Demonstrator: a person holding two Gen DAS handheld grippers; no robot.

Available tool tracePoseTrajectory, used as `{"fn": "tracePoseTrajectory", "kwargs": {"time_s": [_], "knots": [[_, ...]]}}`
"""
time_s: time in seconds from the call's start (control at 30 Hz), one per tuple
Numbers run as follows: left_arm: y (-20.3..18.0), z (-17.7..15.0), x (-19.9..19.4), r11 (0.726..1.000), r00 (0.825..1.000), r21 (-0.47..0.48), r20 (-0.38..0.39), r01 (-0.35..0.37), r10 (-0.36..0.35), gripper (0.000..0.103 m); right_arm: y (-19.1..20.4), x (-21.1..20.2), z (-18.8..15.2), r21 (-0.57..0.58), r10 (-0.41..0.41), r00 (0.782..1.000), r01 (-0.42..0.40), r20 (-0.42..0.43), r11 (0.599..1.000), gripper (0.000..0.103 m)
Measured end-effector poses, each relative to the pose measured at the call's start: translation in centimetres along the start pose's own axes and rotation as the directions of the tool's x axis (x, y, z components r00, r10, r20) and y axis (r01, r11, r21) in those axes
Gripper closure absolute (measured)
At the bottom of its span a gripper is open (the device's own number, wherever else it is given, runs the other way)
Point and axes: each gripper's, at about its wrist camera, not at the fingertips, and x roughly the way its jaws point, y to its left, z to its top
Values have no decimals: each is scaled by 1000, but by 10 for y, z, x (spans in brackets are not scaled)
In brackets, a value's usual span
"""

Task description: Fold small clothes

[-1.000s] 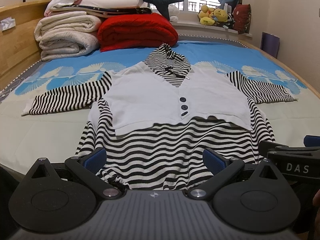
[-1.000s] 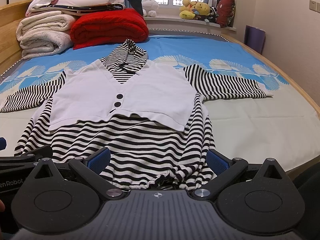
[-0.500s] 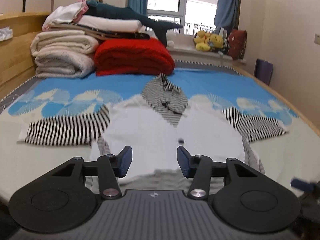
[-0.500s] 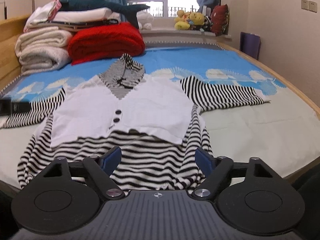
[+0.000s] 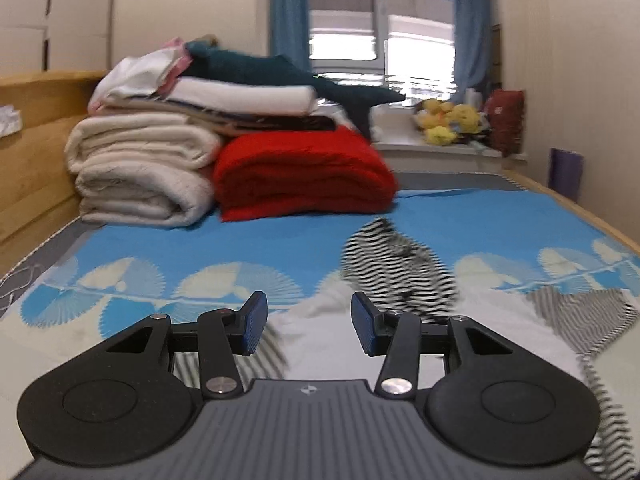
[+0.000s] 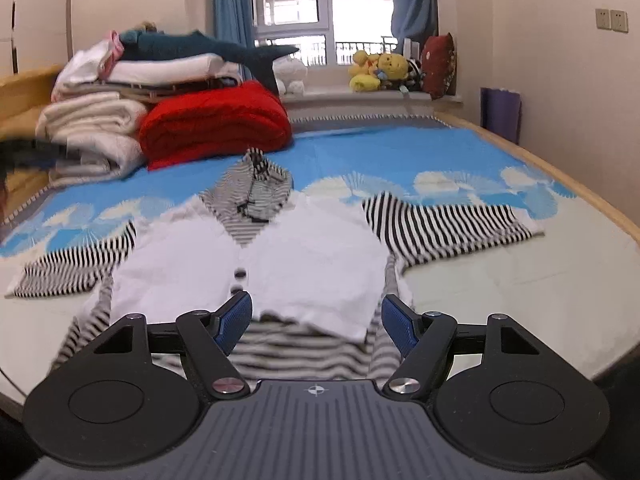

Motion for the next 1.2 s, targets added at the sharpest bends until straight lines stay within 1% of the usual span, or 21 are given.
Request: {"fn": "tracePoseTrajectory", "kwargs": {"time_s": [0.1, 0.2, 0.23, 0.27, 0.3, 0.37, 0.47, 0.5, 0.6, 0.67, 0.73, 0.8, 0.9, 0.93, 0.97, 1.0, 1.03, 1.07, 1.1, 1.13, 1.2], "knots": [[37, -19, 29, 995, 997, -87, -55, -57, 52, 51, -8, 10, 29, -26, 18, 999, -16, 47, 1000, 30], [65, -36, 54, 982, 984, -155, -160, -107, 82, 51, -7, 31, 58, -81, 12, 995, -4, 95, 997, 29], [73, -37, 58, 981, 985, -165, -152, -103, 78, 51, -6, 41, 68, -92, 5, 994, 5, 107, 996, 26], [79, -38, 62, 983, 987, -151, -136, -107, 87, 51, -3, 51, 75, -95, 0, 994, 10, 112, 995, 24], [82, -43, 65, 984, 987, -134, -125, -116, 100, 50, -1, 61, 84, -94, -1, 993, 12, 118, 996, 24], [93, -47, 72, 982, 986, -139, -122, -130, 114, 49, 7, 80, 100, -85, 2, 991, 9, 133, 996, 24], [106, -50, 76, 971, 977, -161, -150, -176, 152, 47, 24, 106, 121, -72, 27, 987, -16, 159, 997, 24], [112, -52, 81, 965, 975, -189, -162, -180, 150, 47, 31, 115, 126, -74, 41, 986, -29, 163, 997, 24], [125, -54, 91, 942, 962, -241, -195, -235, 190, 47, 56, 148, 136, -99, 72, 986, -57, 150, 993, 24], [138, -57, 98, 926, 959, -293, -222, -239, 178, 47, 73, 168, 139, -109, 95, 986, -80, 137, 991, 24], [152, -63, 106, 904, 949, -336, -261, -263, 178, 47, 88, 188, 140, -125, 154, 982, -139, 113, 982, 24], [169, -70, 114, 883, 937, -372, -300, -287, 178, 47, 99, 200, 138, -155, 192, 975, -174, 112, 972, 25], [197, -84, 124, 836, 916, -430, -353, -341, 192, 47, 105, 215, 126, -180, 197, 973, -175, 117, 968, 27], [206, -88, 125, 821, 909, -444, -364, -361, 203, 47, 106, 220, 120, -187, 185, 977, -162, 109, 969, 31], [218, -93, 128, 800, 900, -458, -377, -388, 221, 47, 106, 225, 118, -190, 158, 984, -140, 85, 972, 40], [228, -97, 129, 781, 892, -471, -387, -410, 234, 47, 107, 232, 118, -180, 139, 989, -128, 54, 975, 46], [237, -102, 132, 761, 884, -487, -399, -428, 242, 47, 105, 237, 121, -148, 152, 988, -146, 27, 978, 56], [248, -108, 134, 735, 876, -509, -414, -449, 248, 47, 102, 242, 124, -114, 181, 983, -179, 14, 977, 62], [257, -113, 135, 711, 869, -528, -427, -464, 250, 48, 99, 246, 127, -83, 210, 978, -209, 6, 974, 65], [266, -118, 136, 684, 860, -547, -444, -483, 252, 48, 96, 251, 129, -66, 222, 975, -222, 0, 973, 70], [282, -130, 137, 619, 841, -587, -478, -521, 254, 49, 93, 258, 130, -61, 210, 978, -210, -8, 976, 73]]}}
